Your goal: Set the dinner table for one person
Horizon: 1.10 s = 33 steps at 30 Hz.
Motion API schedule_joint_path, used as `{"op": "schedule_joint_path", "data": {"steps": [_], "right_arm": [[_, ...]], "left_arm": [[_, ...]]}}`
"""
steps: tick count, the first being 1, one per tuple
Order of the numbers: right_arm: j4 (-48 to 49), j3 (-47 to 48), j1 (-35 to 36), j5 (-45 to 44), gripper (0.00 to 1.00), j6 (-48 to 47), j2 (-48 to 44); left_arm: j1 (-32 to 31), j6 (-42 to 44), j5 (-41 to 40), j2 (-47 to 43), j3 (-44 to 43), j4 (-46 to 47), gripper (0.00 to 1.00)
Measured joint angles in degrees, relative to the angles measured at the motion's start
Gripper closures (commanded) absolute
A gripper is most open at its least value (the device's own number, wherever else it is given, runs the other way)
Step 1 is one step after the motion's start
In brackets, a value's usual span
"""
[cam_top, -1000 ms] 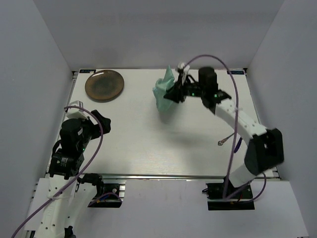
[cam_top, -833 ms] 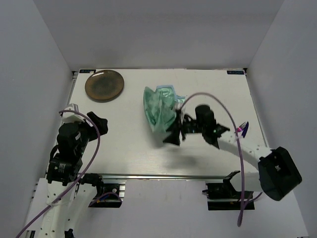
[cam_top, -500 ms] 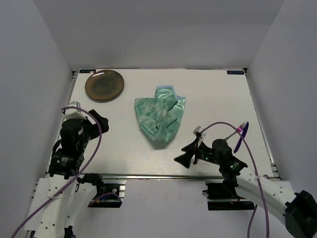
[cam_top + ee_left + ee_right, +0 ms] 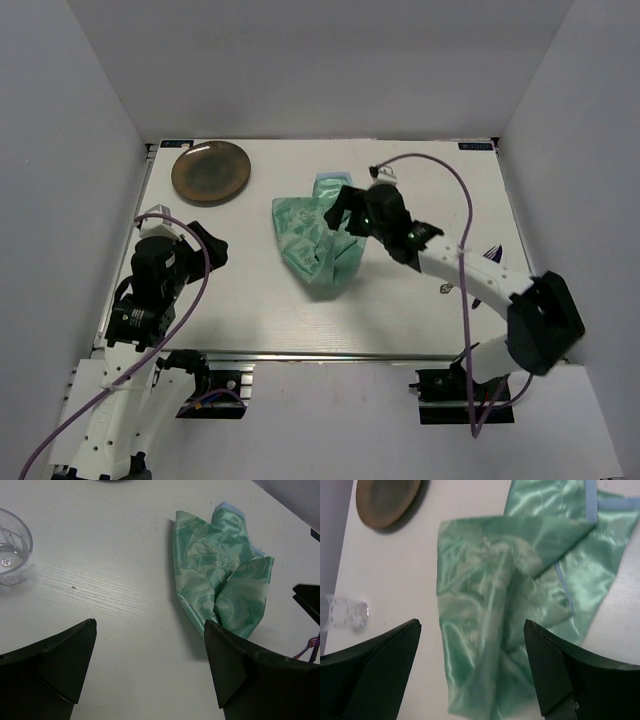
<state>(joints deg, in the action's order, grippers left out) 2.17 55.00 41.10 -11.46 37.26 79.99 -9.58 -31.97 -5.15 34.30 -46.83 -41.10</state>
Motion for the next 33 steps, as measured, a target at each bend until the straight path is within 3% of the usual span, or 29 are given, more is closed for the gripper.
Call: {"op": "schedule_joint_path", "data": {"steps": [6, 9, 12, 13, 14, 15, 19, 25, 30, 33], "right_arm": [[-12.59, 26.14, -0.15, -6.47, 0.12, 2.60, 21.90], [-17.16, 31.54, -0.17, -9.29, 0.28, 3.89, 29.05], [-18.86, 28.35, -0.22, -9.86, 0.59, 5.29, 30.05], [-19.06, 26.97, -0.22, -9.88, 0.84, 5.68, 29.94], [-19.02, 25.99, -0.22, -9.94, 0.96, 5.95, 29.94], [-19.08, 25.31, -0.22, -10.05, 1.00, 6.45, 29.94], [-16.02, 21.73, -0.22, -10.38, 1.00, 7.06, 28.02], [-7.43, 7.08, -0.90, -7.50, 1.00, 7.43, 16.33], [0.35, -2.97, -1.84, -4.39, 1.00, 8.37, 9.33], [3.19, -7.32, -1.97, -2.69, 1.00, 8.92, 6.56]], "left_arm": [[0.00, -0.24, 0.26, -0.09, 0.28, 0.59, 0.02], [0.00, -0.87, 0.28, 1.44, 0.28, 0.81, 0.02], [0.00, -2.12, 1.18, 4.90, 0.28, 1.77, 0.02], [0.00, -2.62, 1.60, 6.62, 0.33, 2.75, 0.02], [0.00, -3.17, 2.19, 8.48, 0.35, 4.09, 0.02], [0.04, -3.69, 2.97, 10.32, 0.37, 5.38, 0.02], [0.09, -5.53, 5.95, 20.48, 0.48, 12.22, 0.02], [0.02, -6.21, 11.32, 42.71, -0.90, 25.00, 0.05], [-0.02, -5.79, 15.19, 66.16, -11.37, 32.22, 0.08], [-0.02, -5.79, 16.63, 73.31, -17.62, 36.06, 0.08]]}}
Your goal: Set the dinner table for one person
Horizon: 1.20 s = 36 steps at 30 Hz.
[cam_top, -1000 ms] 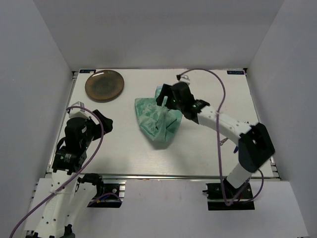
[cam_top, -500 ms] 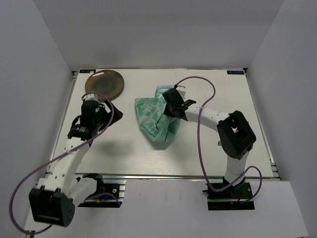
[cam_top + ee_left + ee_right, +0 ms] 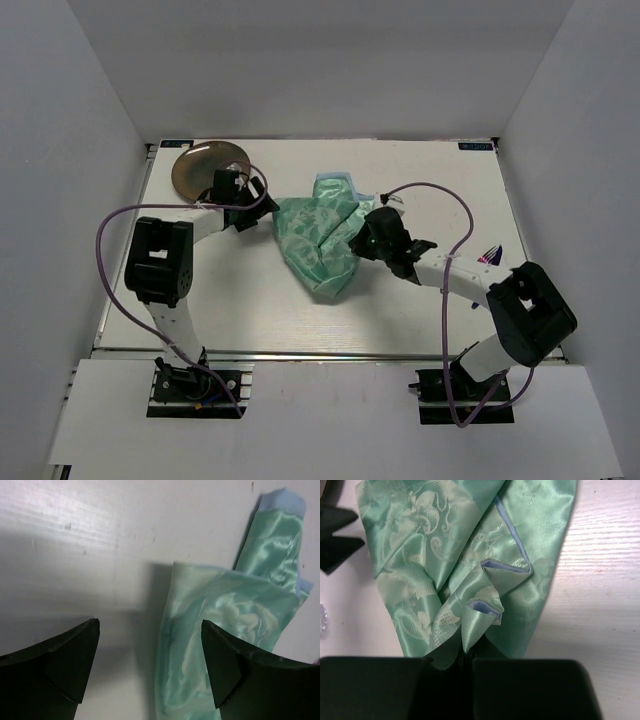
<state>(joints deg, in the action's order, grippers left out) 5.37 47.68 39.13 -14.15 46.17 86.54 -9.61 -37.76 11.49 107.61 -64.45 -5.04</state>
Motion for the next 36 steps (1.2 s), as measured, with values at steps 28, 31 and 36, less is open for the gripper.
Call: {"op": "schedule_joint_path", "data": {"steps": [28, 31, 36], "right_arm": [[1.18, -5.53, -11.80, 7.89, 1.00, 3.69, -10.88], [-5.16, -2.71, -14.51, 3.87, 1.00, 2.73, -18.27], [-14.45, 0.68, -17.49, -3.56, 1.00, 0.85, -30.29]], "left_arm": [[-0.90, -3.52, 9.35, 7.43, -14.75, -4.22, 1.00], [-0.61, -5.42, 2.19, -3.48, -14.78, -11.30, 1.00], [-0.24, -11.06, -10.69, -27.21, -11.54, -17.35, 1.00]]}}
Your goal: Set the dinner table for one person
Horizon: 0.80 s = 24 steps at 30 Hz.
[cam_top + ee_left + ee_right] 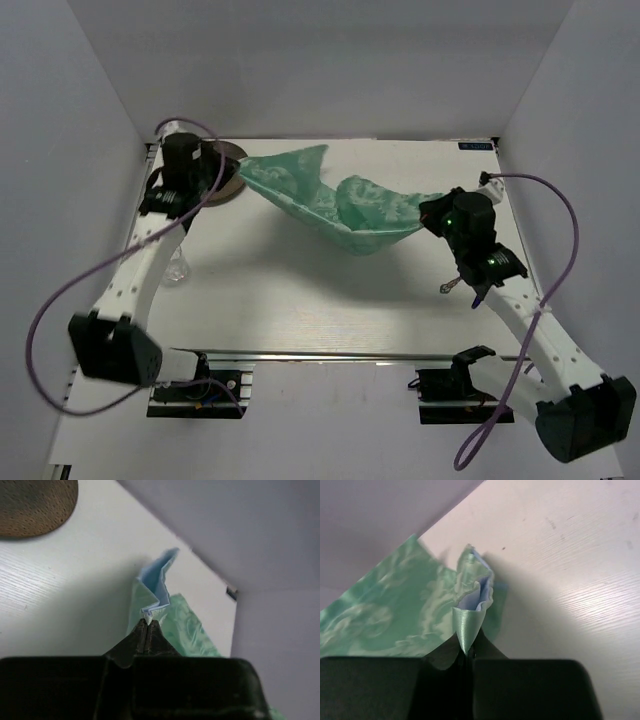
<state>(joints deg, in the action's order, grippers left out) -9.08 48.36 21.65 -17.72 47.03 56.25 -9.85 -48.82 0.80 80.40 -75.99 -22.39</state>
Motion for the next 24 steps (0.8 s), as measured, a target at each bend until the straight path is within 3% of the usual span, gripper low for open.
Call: {"op": "schedule_joint_path", "data": {"steps": [4, 8, 16, 24], "right_arm": [[-5.57, 0.85, -1.20, -2.01, 1.00, -1.46, -4.72], [-11.43, 5.05, -1.70, -2.34, 1.00, -3.37, -5.31], [-16.31, 35.45, -4.92, -0.24, 1.00, -9.20, 11.19], [-19.87, 69.00, -11.08, 12.07, 1.00, -16.06, 38.97]], "left_arm": [[0.24, -4.20, -4.42, -13.90, 6.49, -3.41, 1.00], [0.24, -6.36, -4.72, -16.06, 4.44, -9.05, 1.00], [0.79, -9.33, -3.15, -5.27, -14.34, -12.68, 1.00], [3.54, -8.46, 7.82, 23.43, -43.32, -7.13, 1.00]]}}
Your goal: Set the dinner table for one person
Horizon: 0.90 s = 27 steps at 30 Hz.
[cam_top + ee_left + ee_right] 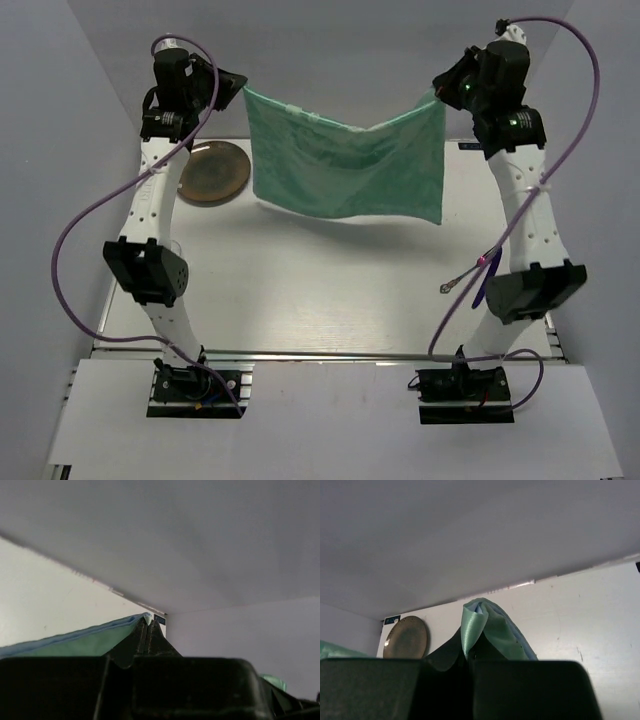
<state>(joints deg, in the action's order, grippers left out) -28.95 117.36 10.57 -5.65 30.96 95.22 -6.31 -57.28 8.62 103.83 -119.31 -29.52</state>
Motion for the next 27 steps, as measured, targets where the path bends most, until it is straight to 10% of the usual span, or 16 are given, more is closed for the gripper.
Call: {"op": "schedule_joint_path", "data": {"steps": [7, 16, 18, 19, 20, 22, 27], "right_arm": [[-0.96, 6.38, -4.85, 7.96, 1.00, -3.15, 7.32], [12.85, -38.12, -8.74, 13.20, 1.00, -3.50, -14.23], [14.86, -50.36, -9.22, 13.11, 0.58, -2.03, -20.46], [15.72, -56.41, -9.35, 12.96, 0.31, -1.01, -23.52], [16.11, -61.48, -9.42, 12.39, 0.11, -0.04, -26.38], [15.67, -71.28, -9.84, 11.30, 0.11, 1.01, -32.48], [12.83, -84.24, -11.56, 8.63, 0.11, 2.10, -47.08]], "left_arm": [[2.82, 0.94, 9.31, 8.22, -3.89, 9.33, 1.00], [1.53, 2.69, 11.72, -17.66, 45.77, 33.00, 1.00], [1.49, 3.65, 11.56, -22.73, 55.89, 35.74, 1.00], [1.53, 4.17, 11.32, -25.29, 60.46, 36.00, 0.95], [1.53, 4.81, 10.97, -27.96, 65.46, 36.39, 0.60], [1.57, 6.67, 10.64, -34.51, 75.87, 36.15, 0.02], [1.64, 8.13, 9.09, -53.57, 94.62, 26.95, 0.02]]}}
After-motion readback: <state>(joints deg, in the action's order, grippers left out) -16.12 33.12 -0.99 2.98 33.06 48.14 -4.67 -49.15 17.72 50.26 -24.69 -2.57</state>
